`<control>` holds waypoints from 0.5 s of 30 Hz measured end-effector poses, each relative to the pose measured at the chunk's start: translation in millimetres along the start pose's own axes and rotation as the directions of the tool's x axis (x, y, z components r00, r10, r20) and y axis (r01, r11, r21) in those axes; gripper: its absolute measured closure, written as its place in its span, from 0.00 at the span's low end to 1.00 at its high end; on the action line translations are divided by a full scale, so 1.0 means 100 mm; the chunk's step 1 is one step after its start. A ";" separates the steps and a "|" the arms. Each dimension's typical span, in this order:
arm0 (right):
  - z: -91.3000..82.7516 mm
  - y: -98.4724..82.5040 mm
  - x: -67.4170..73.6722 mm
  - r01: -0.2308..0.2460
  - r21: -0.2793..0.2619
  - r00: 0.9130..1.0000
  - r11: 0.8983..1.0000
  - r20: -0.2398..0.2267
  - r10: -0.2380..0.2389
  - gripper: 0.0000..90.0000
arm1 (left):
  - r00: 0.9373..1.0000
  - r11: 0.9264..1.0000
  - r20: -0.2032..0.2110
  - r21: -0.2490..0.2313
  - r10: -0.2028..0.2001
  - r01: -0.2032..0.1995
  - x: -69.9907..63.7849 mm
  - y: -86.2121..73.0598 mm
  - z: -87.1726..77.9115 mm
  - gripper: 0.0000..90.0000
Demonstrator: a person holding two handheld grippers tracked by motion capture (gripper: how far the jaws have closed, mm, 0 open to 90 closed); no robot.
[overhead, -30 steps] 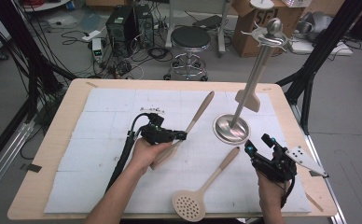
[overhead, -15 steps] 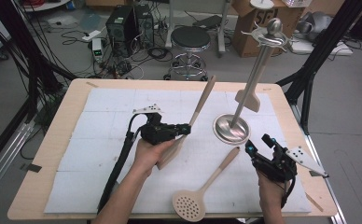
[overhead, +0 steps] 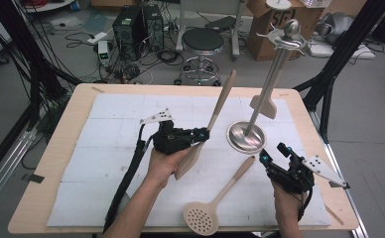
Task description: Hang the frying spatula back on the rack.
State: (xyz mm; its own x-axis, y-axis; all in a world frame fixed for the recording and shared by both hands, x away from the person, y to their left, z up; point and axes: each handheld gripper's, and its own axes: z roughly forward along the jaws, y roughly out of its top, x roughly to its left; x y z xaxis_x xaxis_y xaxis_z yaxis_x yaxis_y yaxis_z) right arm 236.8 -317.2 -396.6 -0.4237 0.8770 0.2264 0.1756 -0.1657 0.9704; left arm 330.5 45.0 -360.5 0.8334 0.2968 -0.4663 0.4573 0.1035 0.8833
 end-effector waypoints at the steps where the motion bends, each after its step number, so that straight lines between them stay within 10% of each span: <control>1: 0.00 0.00 0.00 -0.001 0.002 1.000 1.000 -0.002 0.001 0.27 | 1.000 1.000 -0.001 -0.004 0.003 -0.003 -0.01 0.00 0.01 0.87; 15: 0.01 -0.02 -0.01 -0.009 0.008 1.000 1.000 -0.009 0.009 0.27 | 0.999 0.999 0.014 -0.008 0.042 -0.042 -0.13 0.20 0.21 0.87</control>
State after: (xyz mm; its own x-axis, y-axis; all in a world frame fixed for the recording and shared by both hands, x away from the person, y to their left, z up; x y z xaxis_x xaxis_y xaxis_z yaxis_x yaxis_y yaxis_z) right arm 237.4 -317.4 -398.7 -0.4302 0.8713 0.2361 0.1865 -0.1701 0.9676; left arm 335.2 23.1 -338.2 0.8559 0.2878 -0.4296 0.4197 0.0987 0.9023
